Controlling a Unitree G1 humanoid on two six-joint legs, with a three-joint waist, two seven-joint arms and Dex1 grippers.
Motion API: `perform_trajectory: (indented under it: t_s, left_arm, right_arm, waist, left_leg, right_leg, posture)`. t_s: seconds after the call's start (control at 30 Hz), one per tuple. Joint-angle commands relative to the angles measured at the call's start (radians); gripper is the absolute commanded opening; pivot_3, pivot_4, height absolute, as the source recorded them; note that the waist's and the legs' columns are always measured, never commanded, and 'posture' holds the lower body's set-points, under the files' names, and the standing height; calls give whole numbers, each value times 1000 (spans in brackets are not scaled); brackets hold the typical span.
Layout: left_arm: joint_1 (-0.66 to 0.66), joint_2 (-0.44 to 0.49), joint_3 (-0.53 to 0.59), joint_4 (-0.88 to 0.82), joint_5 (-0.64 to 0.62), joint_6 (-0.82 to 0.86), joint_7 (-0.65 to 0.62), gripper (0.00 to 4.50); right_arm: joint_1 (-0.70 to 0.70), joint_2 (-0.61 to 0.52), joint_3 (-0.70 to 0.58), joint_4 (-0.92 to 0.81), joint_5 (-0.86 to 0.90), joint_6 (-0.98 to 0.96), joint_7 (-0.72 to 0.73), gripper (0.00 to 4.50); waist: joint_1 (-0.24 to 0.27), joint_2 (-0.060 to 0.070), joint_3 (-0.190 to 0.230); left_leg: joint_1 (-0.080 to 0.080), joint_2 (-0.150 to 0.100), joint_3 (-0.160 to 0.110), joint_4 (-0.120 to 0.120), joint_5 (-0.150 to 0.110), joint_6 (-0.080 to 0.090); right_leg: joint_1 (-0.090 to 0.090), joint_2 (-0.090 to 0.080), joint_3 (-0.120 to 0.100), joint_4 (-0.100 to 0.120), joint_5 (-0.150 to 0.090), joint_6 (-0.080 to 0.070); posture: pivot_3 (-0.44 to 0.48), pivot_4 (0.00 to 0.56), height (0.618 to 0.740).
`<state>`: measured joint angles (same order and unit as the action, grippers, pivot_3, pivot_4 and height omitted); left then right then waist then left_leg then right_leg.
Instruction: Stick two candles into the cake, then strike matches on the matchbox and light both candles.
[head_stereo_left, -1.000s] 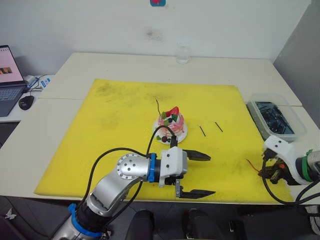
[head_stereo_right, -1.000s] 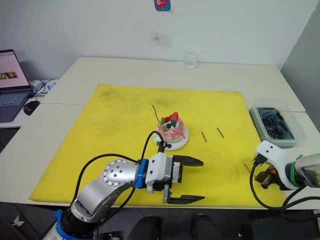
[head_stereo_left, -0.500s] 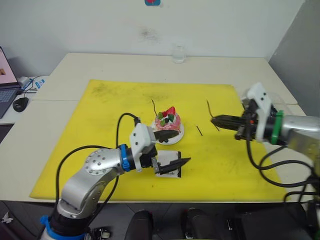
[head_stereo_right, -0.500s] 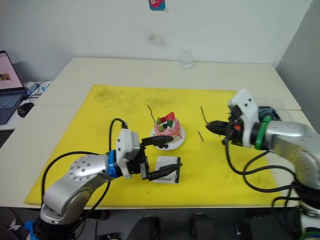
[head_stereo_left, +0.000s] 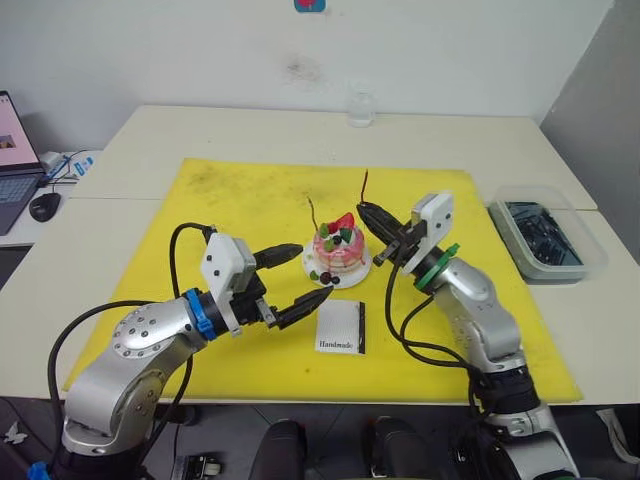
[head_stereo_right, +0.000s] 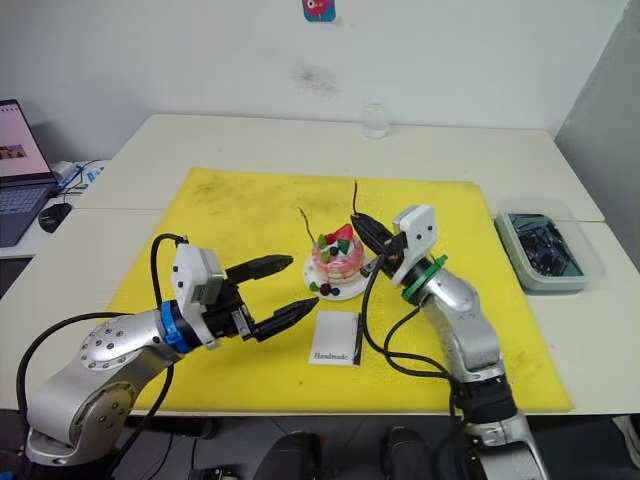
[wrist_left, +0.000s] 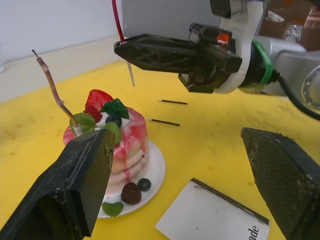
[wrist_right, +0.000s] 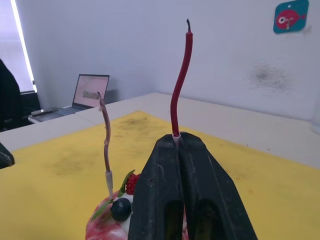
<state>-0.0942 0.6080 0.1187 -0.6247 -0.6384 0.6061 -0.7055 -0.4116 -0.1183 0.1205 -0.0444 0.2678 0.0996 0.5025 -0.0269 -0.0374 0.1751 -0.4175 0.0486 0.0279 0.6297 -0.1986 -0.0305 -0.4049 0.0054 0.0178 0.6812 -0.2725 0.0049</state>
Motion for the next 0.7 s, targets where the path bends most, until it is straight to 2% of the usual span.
perform_trajectory:
  t_s: [0.03,0.27,0.7]
  left_arm:
    - [-14,23,31,-5,-25,-5,-12,4500]
    - [-49,48,13,6,-39,3,-18,4500]
    - [-55,64,3,10,-36,2,-43,4500]
  right_arm:
    - [-8,30,7,50,-35,-121,1,40]
    - [-16,68,1,174,-61,-224,-5,40]
    - [2,78,-10,249,-109,-352,-51,40]
  waist:
    - [0,0,0]
    - [-1,0,0]
    - [-1,0,0]
  left_leg:
    - [0,0,0,0,0,0]
    - [0,0,0,0,0,0]
    - [1,1,0,0,0,0]
  right_leg:
    - [0,0,0,0,0,-1]
    - [0,0,1,0,0,-1]
    - [0,-1,1,0,0,-1]
  posture:
    - [0,150,740]
    - [0,150,740]
    - [0,150,740]
